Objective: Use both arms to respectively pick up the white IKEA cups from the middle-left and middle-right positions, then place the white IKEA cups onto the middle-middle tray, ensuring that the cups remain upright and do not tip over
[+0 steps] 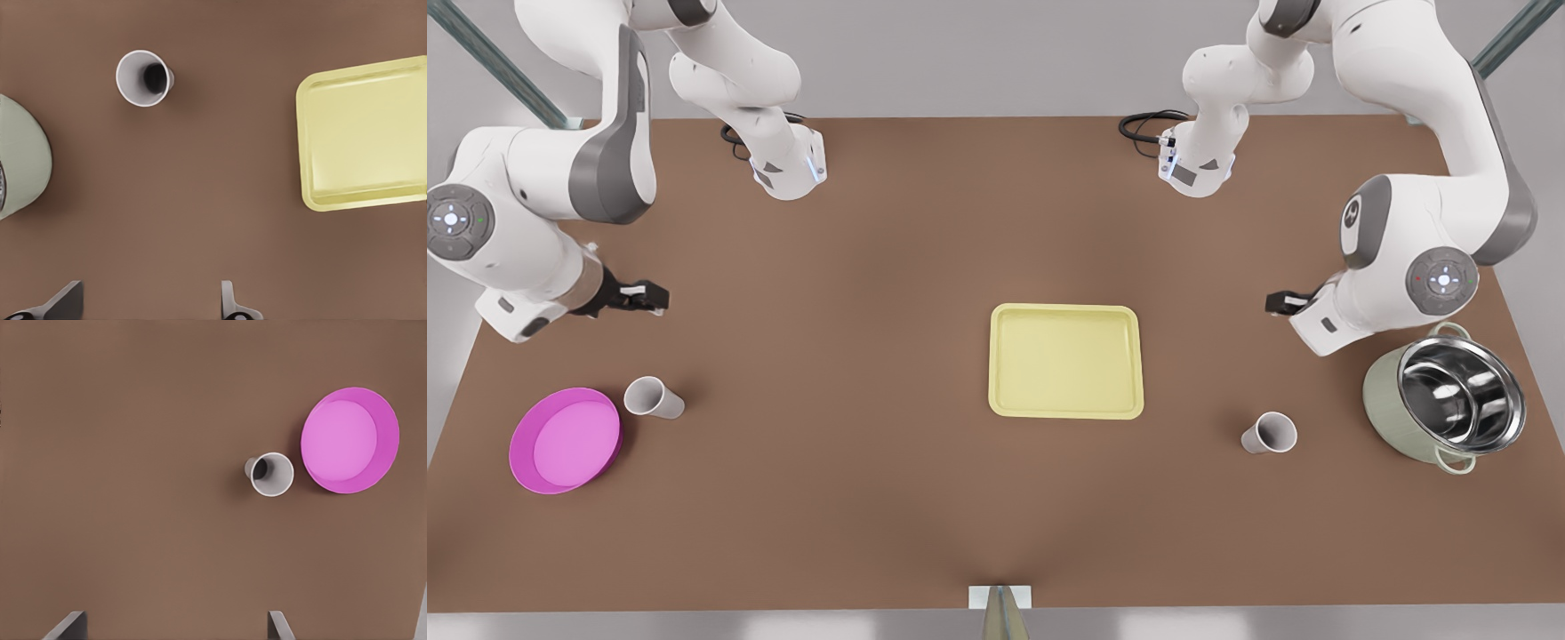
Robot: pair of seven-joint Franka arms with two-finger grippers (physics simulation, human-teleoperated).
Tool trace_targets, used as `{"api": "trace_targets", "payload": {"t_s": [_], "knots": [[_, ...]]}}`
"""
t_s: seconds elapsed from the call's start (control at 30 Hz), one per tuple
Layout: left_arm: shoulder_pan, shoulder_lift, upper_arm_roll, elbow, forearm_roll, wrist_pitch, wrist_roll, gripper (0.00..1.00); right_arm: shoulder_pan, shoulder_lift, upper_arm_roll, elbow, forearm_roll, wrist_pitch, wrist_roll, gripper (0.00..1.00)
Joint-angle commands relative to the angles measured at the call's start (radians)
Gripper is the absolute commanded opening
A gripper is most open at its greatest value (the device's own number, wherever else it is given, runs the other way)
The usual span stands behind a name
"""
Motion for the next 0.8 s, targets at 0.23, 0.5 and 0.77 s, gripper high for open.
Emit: {"api": "trace_targets", "payload": {"t_s": [0.23,0.5,0.77], "knots": [[0.132,0.4,0.01,0.213,-0.006,0.318,0.039,1.0,-0.189,0.34,-0.048,0.048,0.01,0.325,-0.228,1.0],[0.174,0.521,0.01,0.19,-0.021,0.563,0.034,1.0,-0.3,0.34,-0.042,-0.283,0.097,0.811,-0.371,1.0],[0.172,0.544,0.01,0.078,-0.025,0.623,0.034,1.0,-0.332,0.325,-0.042,-0.34,0.115,0.813,-0.408,1.0]]}}
